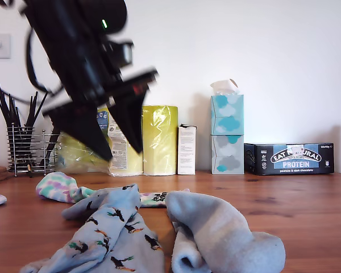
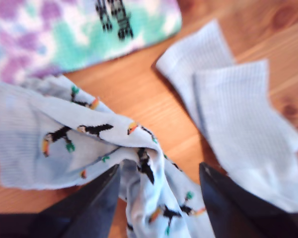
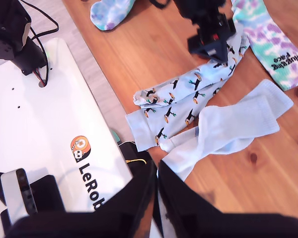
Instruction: Pair up the socks based on colour and pattern, by placing each sock on top of its pair
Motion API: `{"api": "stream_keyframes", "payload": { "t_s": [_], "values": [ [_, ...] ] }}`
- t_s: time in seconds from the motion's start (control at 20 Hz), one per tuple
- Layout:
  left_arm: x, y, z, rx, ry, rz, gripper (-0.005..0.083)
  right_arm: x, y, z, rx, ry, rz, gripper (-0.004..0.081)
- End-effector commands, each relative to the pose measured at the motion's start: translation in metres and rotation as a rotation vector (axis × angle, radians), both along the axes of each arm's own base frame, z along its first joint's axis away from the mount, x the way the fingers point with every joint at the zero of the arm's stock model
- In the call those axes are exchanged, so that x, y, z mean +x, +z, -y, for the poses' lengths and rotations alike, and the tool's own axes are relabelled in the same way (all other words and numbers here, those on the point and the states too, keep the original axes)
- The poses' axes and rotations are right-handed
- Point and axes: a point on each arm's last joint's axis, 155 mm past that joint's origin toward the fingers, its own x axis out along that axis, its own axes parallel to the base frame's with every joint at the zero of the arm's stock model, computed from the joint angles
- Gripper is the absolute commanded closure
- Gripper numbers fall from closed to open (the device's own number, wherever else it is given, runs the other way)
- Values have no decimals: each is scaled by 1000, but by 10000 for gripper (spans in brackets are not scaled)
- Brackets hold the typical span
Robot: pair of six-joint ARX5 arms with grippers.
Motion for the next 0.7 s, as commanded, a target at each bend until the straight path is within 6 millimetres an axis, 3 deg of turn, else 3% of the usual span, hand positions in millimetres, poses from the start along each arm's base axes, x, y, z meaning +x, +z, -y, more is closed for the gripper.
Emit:
{"api": "stream_keyframes", "payload": {
  "t_s": [0.0, 0.1, 0.25, 0.3, 0.4, 0.55, 0.6, 0.65],
  "values": [
    [-13, -1, -11, 42, -18, -37, 277, 3, 7, -5, 32, 9, 27, 780],
    [-31, -3, -26, 103, -46, -88, 361, 12, 5, -15, 30, 23, 42, 780],
    [-56, -8, -45, 189, -137, -141, 737, 27, -14, -31, -19, 49, 23, 781],
    [-63, -10, -45, 188, -188, -146, 782, 30, -22, -35, -44, 62, 15, 781],
    [-88, -23, -46, 179, -292, -202, 785, 35, -30, -39, -70, 84, 15, 781],
    [-129, -56, -52, 182, -426, -281, 778, 37, -24, -41, -49, 84, 41, 781],
    [-139, -67, -53, 174, -457, -290, 727, 37, -23, -39, -48, 79, 41, 781],
    [-146, -75, -52, 164, -477, -294, 619, 36, -23, -34, -53, 71, 36, 781]
  ]
}}
